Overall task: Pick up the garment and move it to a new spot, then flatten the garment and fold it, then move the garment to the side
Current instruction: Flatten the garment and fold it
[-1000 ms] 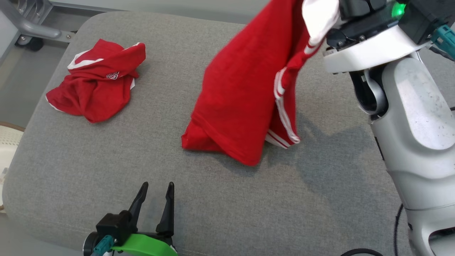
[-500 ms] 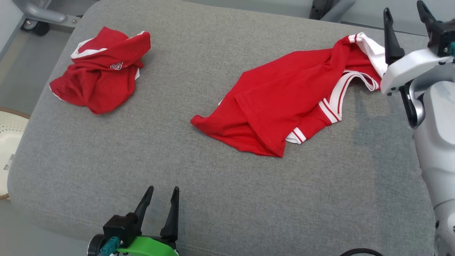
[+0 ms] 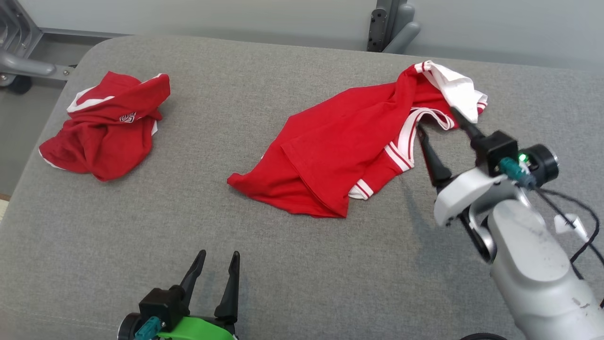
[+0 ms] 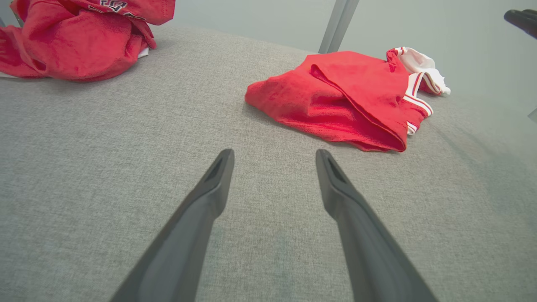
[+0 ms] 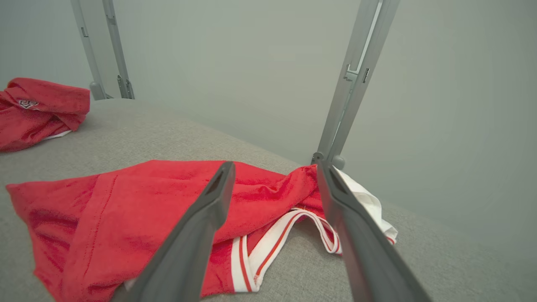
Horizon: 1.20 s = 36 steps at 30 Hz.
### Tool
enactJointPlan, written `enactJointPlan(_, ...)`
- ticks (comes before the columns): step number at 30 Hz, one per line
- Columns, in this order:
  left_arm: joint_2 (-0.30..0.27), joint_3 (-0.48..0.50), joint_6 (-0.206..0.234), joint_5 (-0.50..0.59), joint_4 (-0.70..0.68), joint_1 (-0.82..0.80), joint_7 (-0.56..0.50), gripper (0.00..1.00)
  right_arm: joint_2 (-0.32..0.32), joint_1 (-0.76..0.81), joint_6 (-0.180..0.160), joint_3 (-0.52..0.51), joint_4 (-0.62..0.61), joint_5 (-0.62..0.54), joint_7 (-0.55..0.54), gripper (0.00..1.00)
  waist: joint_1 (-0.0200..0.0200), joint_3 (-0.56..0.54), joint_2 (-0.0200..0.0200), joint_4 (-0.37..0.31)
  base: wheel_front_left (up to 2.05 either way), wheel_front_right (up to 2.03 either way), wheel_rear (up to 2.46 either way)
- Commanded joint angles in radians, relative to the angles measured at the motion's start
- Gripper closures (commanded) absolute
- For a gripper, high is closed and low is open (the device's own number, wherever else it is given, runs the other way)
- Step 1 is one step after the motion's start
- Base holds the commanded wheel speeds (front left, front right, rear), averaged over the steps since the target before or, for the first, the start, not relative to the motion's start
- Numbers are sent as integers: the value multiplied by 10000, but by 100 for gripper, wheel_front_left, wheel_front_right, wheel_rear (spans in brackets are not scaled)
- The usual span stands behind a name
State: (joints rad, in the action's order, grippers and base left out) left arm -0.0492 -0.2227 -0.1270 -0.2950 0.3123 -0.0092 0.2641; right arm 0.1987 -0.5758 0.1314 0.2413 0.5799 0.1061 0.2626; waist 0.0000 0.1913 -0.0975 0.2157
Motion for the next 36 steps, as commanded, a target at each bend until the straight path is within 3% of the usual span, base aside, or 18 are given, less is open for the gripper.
enactJointPlan(1,-24,-20,-25,30,-36,179,4,0,7,413,-15,457,15,205,22,0,0,-31,0,-20,0,0,0)
enactJointPlan(12,-23,-219,-34,-217,-183,-63,4,0,207,731,-14,2840,1508,873,21,0,0,424,0,812,0,0,0)
enactJointPlan(23,-21,-300,55,-452,-283,-242,4,0,287,-73,-14,3272,2940,610,15,0,0,1088,0,1509,0,0,0)
enactJointPlan(24,-23,-315,65,-482,-297,-248,4,0,274,-100,-14,3291,3029,583,-5,4,0,1130,0,1535,0,0,0)
enactJointPlan(25,-23,-330,57,-498,-309,-270,4,0,248,-124,-14,3294,3086,559,-6,22,0,1166,0,1550,0,0,0)
enactJointPlan(27,-23,-338,62,-498,-329,-332,4,0,234,-153,-14,3292,3109,549,-6,90,0,1225,0,1561,0,0,0)
enactJointPlan(28,-21,-351,74,-507,-335,-378,4,0,262,-176,-14,3233,3106,579,-8,100,0,1247,0,1558,0,0,0)
enactJointPlan(36,-24,-104,102,-331,-332,-181,4,0,732,541,-15,3267,2433,571,-14,100,0,825,0,828,0,0,0)
